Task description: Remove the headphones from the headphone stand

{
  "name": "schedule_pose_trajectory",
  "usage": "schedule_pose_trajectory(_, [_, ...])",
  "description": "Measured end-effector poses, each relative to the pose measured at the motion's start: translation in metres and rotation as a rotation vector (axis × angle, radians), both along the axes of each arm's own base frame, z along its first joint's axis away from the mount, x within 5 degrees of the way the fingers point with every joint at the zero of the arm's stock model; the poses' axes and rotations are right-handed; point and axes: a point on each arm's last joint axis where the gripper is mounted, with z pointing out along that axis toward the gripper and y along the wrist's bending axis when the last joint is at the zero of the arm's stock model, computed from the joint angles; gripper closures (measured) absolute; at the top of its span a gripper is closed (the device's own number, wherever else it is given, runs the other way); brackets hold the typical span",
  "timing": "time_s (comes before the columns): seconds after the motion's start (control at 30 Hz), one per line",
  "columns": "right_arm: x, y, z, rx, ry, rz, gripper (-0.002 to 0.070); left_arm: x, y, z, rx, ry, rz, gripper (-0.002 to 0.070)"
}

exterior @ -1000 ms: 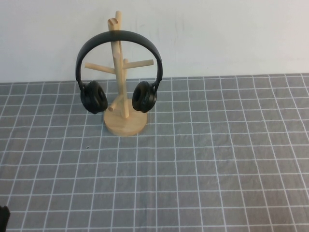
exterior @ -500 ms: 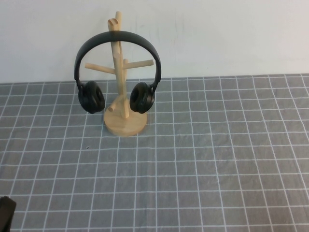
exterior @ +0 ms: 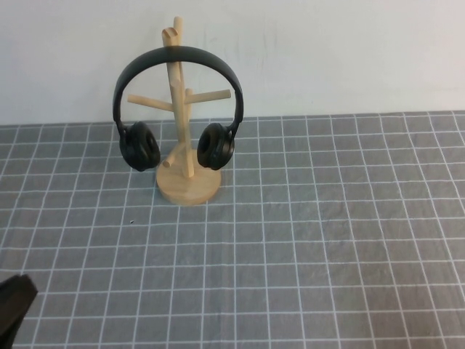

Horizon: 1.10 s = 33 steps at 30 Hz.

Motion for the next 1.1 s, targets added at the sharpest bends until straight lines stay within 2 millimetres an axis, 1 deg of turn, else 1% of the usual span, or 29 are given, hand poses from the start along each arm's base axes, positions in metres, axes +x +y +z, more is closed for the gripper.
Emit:
schedule_pose_trajectory(0.13, [0.000,0.000,0.000,0.000,0.000,0.000,0.0685,0.021,-0.006,0.036,0.213,0.077,-0.105,0.0679])
schedule_pose_trajectory(0.2, [0.000,0.000,0.000,0.000,0.000,0.000,0.0685,0.037,-0.010,0.054,0.305,0.103,-0.162,0.0679])
schedule_pose_trajectory(0.3, [0.000,0.000,0.000,0.000,0.000,0.000,0.0685,0.067,-0.015,0.077,0.397,0.121,-0.219,0.0679])
schedule_pose_trajectory(0.43, [0.000,0.000,0.000,0.000,0.000,0.000,0.0685,0.107,-0.020,0.104,0.495,0.089,-0.266,0.0680])
schedule_pose_trajectory(0.5, [0.000,0.000,0.000,0.000,0.000,0.000,0.0685,0.131,-0.024,0.113,0.543,0.081,-0.292,0.0679])
schedule_pose_trajectory(0.63, [0.000,0.000,0.000,0.000,0.000,0.000,0.0685,0.173,-0.030,0.119,0.625,0.072,-0.341,0.0679])
schedule_pose_trajectory(0.7, [0.000,0.000,0.000,0.000,0.000,0.000,0.0685,0.191,-0.036,0.122,0.685,0.040,-0.383,0.0679])
schedule_pose_trajectory(0.83, [0.000,0.000,0.000,0.000,0.000,0.000,0.0685,0.213,-0.058,0.124,0.795,-0.049,-0.486,0.0679])
schedule_pose_trajectory(0.9, [0.000,0.000,0.000,0.000,0.000,0.000,0.0685,0.222,-0.071,0.121,0.864,-0.098,-0.532,0.0679])
schedule_pose_trajectory(1.0, [0.000,0.000,0.000,0.000,0.000,0.000,0.0685,0.234,-0.083,0.113,0.960,-0.159,-0.566,0.0670])
schedule_pose_trajectory(1.03, [0.000,0.000,0.000,0.000,0.000,0.000,0.0685,0.238,-0.085,0.110,0.983,-0.170,-0.571,0.0652])
schedule_pose_trajectory(1.1, [0.000,0.000,0.000,0.000,0.000,0.000,0.0685,0.247,-0.088,0.105,1.021,-0.197,-0.566,0.0582])
